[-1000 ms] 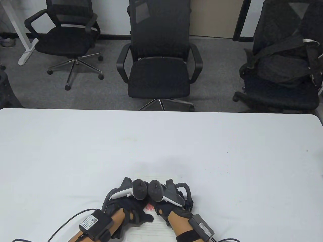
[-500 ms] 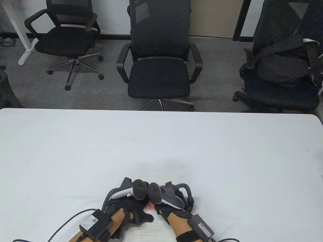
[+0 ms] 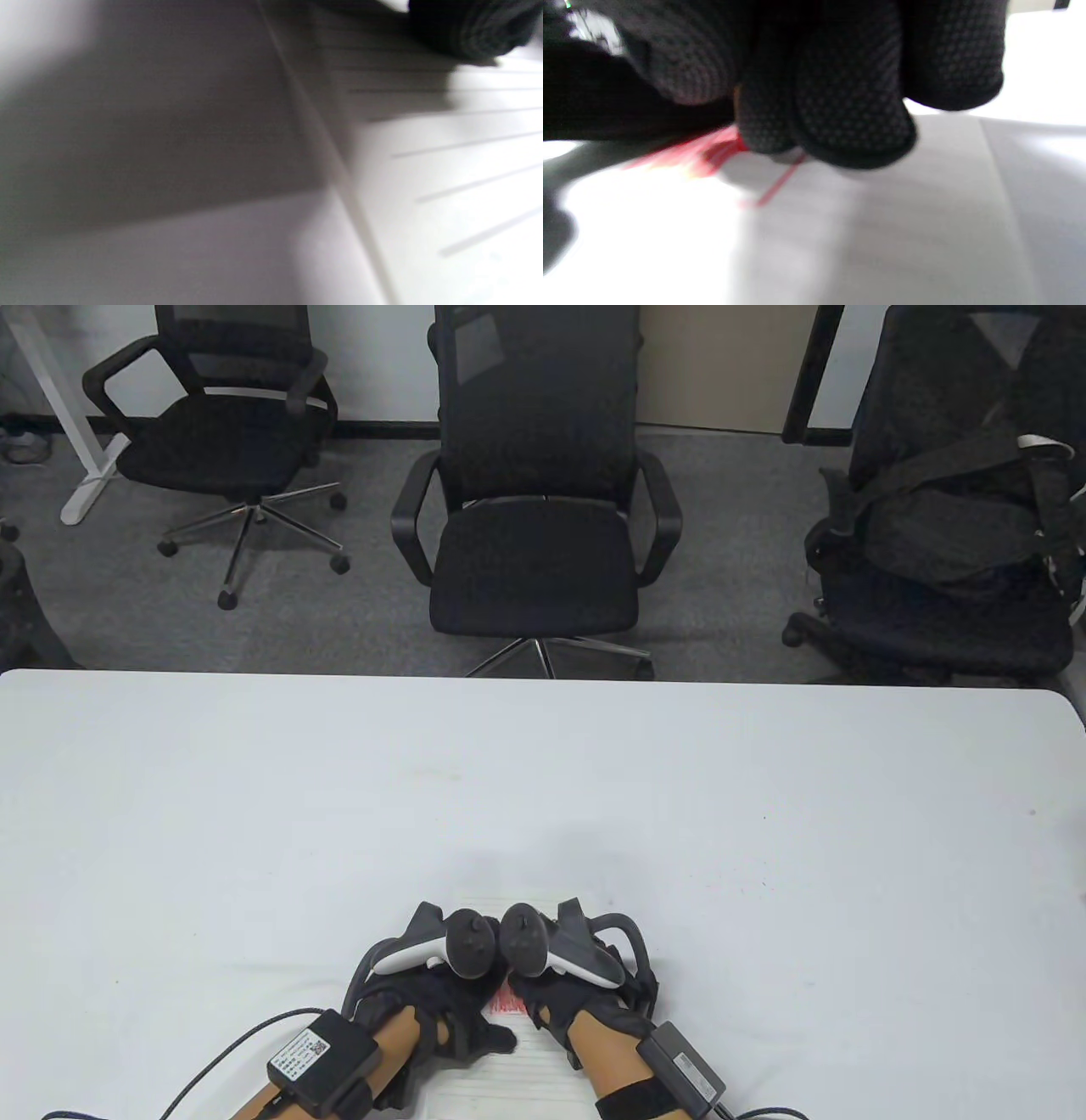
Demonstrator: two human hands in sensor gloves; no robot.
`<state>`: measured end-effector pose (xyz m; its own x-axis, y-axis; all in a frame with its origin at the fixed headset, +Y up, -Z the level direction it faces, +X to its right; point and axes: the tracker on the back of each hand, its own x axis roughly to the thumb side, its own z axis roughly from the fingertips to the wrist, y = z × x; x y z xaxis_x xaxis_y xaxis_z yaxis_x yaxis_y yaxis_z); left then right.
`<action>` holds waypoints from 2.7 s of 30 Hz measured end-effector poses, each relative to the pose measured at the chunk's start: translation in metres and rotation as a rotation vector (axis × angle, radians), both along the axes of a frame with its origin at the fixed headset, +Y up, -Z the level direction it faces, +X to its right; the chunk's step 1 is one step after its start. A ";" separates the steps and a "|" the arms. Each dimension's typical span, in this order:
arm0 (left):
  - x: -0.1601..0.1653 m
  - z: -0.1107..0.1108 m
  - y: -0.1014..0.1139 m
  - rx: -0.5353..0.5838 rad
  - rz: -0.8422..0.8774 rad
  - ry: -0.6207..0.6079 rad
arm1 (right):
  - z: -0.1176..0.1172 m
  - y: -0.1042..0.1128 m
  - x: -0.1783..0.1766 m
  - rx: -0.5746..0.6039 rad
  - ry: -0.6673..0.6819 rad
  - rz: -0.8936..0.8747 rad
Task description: Apply wax crayon on paper
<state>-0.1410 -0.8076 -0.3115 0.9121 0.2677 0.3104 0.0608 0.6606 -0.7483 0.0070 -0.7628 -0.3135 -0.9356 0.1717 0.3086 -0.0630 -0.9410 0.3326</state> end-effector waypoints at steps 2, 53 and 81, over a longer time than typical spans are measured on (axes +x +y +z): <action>0.000 0.000 0.000 -0.001 0.001 0.000 | 0.001 -0.001 0.001 0.088 -0.023 -0.032; 0.000 0.000 0.000 -0.001 0.001 -0.001 | 0.005 -0.001 0.001 -0.020 0.058 -0.033; 0.000 0.000 -0.001 0.002 0.001 0.000 | 0.005 0.002 -0.001 0.095 0.060 0.017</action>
